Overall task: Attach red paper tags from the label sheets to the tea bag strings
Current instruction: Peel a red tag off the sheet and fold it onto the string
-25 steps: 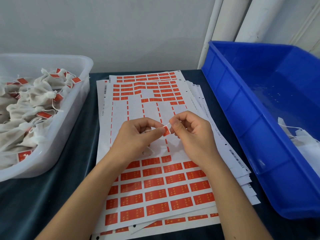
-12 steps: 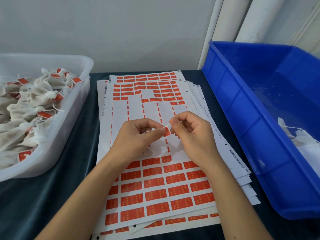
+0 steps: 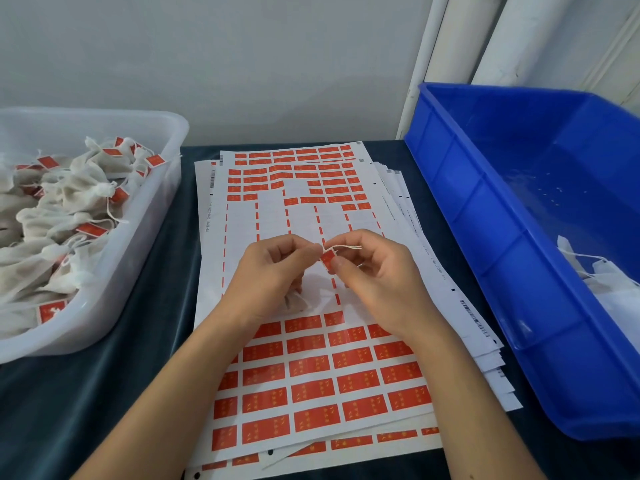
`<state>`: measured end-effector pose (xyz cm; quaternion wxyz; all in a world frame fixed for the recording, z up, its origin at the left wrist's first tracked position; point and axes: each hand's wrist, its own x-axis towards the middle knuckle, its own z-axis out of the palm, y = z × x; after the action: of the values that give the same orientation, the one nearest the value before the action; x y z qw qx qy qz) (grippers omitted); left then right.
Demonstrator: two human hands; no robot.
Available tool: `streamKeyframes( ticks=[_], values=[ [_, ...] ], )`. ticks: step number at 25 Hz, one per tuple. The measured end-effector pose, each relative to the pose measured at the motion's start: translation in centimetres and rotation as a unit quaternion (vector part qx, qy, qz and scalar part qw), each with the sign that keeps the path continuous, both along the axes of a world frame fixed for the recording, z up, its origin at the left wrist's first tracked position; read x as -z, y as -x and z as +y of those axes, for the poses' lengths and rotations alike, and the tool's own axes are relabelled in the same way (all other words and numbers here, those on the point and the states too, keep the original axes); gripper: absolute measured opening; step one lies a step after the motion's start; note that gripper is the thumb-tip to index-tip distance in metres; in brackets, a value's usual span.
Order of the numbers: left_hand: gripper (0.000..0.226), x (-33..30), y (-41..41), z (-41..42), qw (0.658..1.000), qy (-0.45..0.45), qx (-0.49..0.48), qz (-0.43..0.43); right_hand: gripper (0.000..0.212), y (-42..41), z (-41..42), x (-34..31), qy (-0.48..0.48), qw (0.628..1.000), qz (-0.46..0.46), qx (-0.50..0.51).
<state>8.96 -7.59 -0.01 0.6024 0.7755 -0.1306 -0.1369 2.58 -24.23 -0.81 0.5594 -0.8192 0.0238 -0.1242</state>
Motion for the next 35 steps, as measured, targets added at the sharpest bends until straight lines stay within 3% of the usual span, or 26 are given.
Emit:
streamKeyframes(
  ticks=[9,15,29,35],
  values=[
    [0.020,0.18,0.04,-0.23,0.999,-0.014,0.000,-0.031,0.019,0.15,-0.24,-0.43,-0.054,0.998,0.030,0.000],
    [0.021,0.20,0.30,-0.31,0.997,-0.025,0.025,-0.073,0.010,0.04,-0.01,-0.26,-0.009,0.999,0.030,0.022],
    [0.019,0.38,0.42,-0.39,0.995,-0.038,0.021,-0.085,0.010,-0.02,0.05,-0.01,0.015,0.999,0.043,0.013],
    [0.024,0.35,0.30,-0.19,0.997,-0.019,0.032,-0.068,0.010,0.07,0.05,-0.41,-0.019,0.998,0.052,0.011]
  ],
)
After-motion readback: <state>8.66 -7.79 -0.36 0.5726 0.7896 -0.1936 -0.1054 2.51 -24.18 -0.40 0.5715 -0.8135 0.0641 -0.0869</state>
